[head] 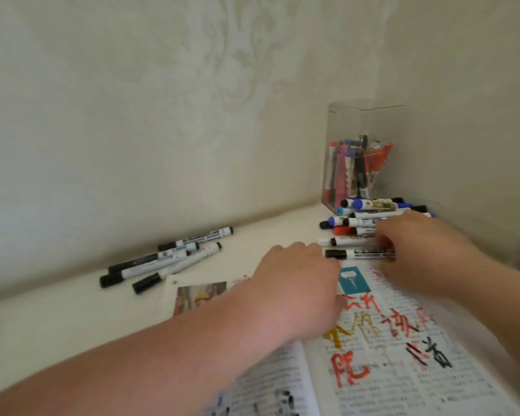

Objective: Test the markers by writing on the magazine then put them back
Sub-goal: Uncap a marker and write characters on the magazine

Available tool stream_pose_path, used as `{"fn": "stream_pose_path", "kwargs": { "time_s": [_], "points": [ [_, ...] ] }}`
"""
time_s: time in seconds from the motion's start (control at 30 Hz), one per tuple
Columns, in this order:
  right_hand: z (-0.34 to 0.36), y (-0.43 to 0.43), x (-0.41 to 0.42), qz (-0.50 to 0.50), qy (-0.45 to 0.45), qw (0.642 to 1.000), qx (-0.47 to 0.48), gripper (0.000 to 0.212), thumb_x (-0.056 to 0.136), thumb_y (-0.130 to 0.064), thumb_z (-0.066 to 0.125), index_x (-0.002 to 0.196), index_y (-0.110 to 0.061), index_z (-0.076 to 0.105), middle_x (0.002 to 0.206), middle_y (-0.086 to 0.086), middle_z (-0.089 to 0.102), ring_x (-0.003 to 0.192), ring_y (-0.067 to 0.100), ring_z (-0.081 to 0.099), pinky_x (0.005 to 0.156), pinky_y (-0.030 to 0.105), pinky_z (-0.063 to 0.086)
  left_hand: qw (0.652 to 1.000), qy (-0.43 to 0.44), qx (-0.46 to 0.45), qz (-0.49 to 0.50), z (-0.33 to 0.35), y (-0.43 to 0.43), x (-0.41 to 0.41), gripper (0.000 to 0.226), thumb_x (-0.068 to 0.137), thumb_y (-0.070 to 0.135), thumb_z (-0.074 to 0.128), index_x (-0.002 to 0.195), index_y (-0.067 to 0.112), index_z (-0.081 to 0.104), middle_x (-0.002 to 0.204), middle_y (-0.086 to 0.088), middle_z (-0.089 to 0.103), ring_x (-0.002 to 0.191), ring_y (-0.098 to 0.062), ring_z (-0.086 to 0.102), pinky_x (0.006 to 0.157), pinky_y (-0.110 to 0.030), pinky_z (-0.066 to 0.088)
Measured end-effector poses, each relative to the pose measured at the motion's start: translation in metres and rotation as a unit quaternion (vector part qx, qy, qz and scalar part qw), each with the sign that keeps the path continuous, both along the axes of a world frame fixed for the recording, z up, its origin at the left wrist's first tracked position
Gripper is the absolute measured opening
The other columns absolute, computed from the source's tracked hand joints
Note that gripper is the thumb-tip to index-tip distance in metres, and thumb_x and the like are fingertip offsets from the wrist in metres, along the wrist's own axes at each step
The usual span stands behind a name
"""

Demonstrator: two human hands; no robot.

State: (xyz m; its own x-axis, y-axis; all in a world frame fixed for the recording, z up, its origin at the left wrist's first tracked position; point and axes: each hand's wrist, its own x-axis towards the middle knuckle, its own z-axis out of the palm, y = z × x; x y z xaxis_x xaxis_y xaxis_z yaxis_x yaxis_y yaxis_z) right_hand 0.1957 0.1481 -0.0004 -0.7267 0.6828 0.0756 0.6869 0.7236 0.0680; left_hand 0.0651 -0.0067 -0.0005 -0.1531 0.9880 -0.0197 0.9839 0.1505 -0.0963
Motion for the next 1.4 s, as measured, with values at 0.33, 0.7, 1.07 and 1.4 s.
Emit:
{"fn": "stream_pose_path", "kwargs": {
  "time_s": [0.33,0.7,1.07,1.4],
  "points": [
    [-0.019,0.002,-0.003,0.076,0.086,0.993,-0.012,0.013,0.071,-0.033,0.070,0.075,-0.041,0.060,0.074,-0.020,0.057,0.073,0.005,0.054,0.066,0.037,0.054,0.977,-0.073,0.180,-0.084,-0.023,0.010,-0.018,0.019,0.100,0.034,0.050,0.096,0.020,0.063,0.090,0.001,0.057,0.081,-0.018,0.049,0.070,-0.034,0.044],
    [-0.015,-0.013,-0.012,0.047,0.058,0.995,-0.070,0.003,0.080,-0.036,0.063,0.083,-0.037,0.061,0.079,-0.014,0.063,0.072,0.009,0.060,0.068,0.040,0.057,0.995,-0.091,-0.018,0.023,0.080,-0.033,-0.083,0.031,0.084,0.055,0.072,0.083,0.024,0.064,0.079,0.011,0.065,0.069,-0.002,0.057,0.061,-0.023,0.043],
    [-0.017,-0.017,-0.013,0.063,0.050,0.994,-0.071,0.012,0.081,-0.038,0.066,0.087,-0.043,0.056,0.084,-0.021,0.060,0.075,0.005,0.059,0.069,0.035,0.057,0.983,-0.075,0.033,0.165,0.014,-0.080,-0.157,0.017,0.083,0.016,0.066,0.094,0.027,0.061,0.091,0.011,0.061,0.081,-0.015,0.063,0.065,-0.029,0.050],
    [-0.021,-0.010,-0.010,0.069,0.060,0.992,-0.086,0.016,0.082,-0.039,0.066,0.091,-0.048,0.055,0.089,-0.025,0.060,0.081,0.004,0.060,0.074,0.031,0.057,0.976,-0.024,0.200,0.083,-0.023,-0.105,-0.193,0.034,0.084,0.034,0.076,0.115,0.023,0.066,0.112,0.007,0.056,0.105,-0.015,0.052,0.091,-0.031,0.044]
  ]
}}
